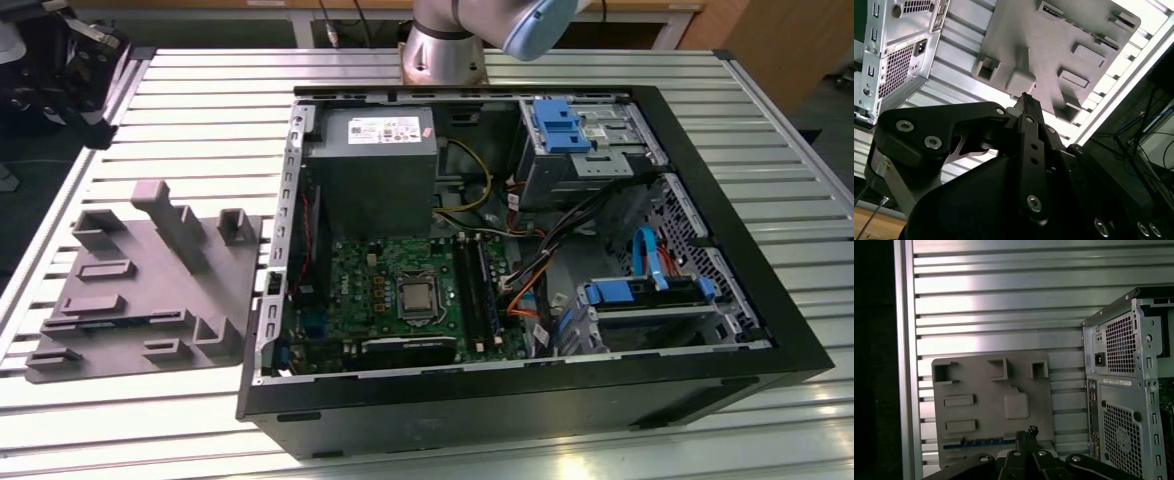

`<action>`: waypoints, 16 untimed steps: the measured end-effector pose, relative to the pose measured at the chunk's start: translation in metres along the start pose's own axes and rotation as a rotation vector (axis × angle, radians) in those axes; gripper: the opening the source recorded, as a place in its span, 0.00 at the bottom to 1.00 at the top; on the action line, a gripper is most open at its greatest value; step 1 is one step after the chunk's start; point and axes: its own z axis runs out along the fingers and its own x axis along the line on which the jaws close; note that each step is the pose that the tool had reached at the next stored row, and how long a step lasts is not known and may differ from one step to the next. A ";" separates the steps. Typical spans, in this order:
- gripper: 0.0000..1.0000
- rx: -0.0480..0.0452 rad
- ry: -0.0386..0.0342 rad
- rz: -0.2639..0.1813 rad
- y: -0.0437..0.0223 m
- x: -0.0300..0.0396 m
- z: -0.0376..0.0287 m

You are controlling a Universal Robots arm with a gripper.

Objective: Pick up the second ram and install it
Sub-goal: 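Reach for the second ram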

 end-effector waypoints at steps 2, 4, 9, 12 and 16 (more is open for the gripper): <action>0.11 0.0000 -0.0001 0.000 -0.0002 0.0004 0.0000; 0.11 0.0000 0.0000 0.000 -0.0004 0.0009 0.0000; 0.11 0.0000 0.0000 0.000 -0.0009 0.0019 0.0000; 0.11 0.0000 0.0000 0.000 -0.0012 0.0025 -0.0001; 0.11 0.0000 -0.0001 0.000 -0.0016 0.0033 -0.0001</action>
